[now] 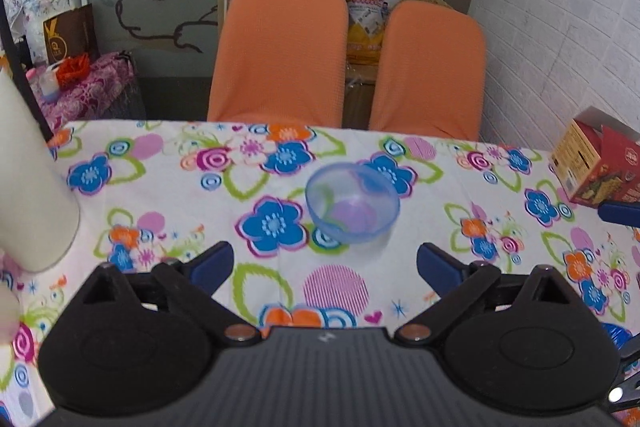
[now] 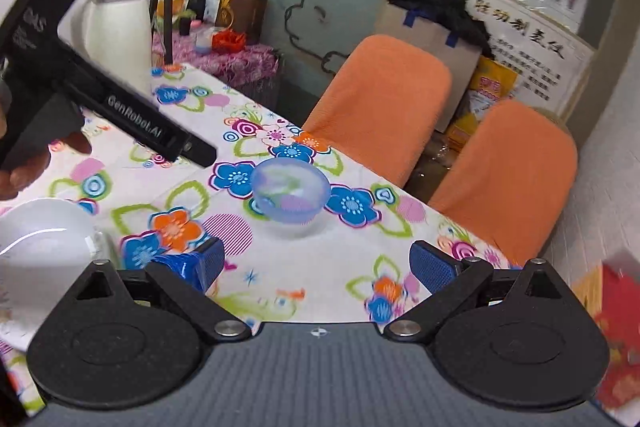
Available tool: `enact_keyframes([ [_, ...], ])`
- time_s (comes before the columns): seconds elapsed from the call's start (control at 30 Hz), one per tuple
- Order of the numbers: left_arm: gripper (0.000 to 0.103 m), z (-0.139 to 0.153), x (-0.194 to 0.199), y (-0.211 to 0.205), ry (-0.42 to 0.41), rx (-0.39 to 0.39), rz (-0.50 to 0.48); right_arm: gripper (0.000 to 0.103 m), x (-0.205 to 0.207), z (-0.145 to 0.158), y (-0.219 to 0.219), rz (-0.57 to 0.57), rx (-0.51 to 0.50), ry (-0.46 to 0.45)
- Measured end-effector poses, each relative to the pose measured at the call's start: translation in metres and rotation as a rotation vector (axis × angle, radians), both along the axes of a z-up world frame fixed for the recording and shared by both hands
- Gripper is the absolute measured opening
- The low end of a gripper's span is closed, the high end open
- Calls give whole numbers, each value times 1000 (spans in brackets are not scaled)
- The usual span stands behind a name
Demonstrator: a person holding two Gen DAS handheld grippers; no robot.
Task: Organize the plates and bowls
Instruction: 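Grasp the translucent blue bowl rim with the left tool, then lower the blue bowl with the left tool into the white bowl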
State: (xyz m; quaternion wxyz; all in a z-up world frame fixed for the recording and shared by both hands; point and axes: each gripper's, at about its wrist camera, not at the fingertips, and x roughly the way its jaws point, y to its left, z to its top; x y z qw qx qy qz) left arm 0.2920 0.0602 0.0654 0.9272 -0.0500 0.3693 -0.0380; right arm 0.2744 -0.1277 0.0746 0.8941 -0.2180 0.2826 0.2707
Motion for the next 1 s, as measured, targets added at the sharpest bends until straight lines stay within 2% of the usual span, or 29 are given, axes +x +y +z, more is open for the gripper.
enact_keyframes([
  [0.1,98,-9,37,7,-3,-5,16,87,40,-26,20,17,-27,71],
  [0.27,98,-52,94,10,100,-53,15,87,93,-77,44,30,-33,181],
  [0.37,98,-69,116,9,133,-54,12,87,111,-94,53,44,-39,187],
  [0.57,96,-87,146,-2,153,-6,-15,87,131,-115,69,46,-8,204],
  [0.63,89,-92,150,-5,164,2,-24,87,133,-117,68,45,35,200],
  [0.7,66,-97,154,-7,180,-6,-39,86,134,-119,68,41,74,200],
  [0.8,46,-106,157,-9,212,-30,-52,84,132,-122,70,51,134,219],
  [0.87,39,-105,155,-11,211,-20,-64,84,126,-117,72,67,150,192],
  [1.0,40,-96,142,-13,209,-35,-78,85,102,-94,74,108,138,98],
])
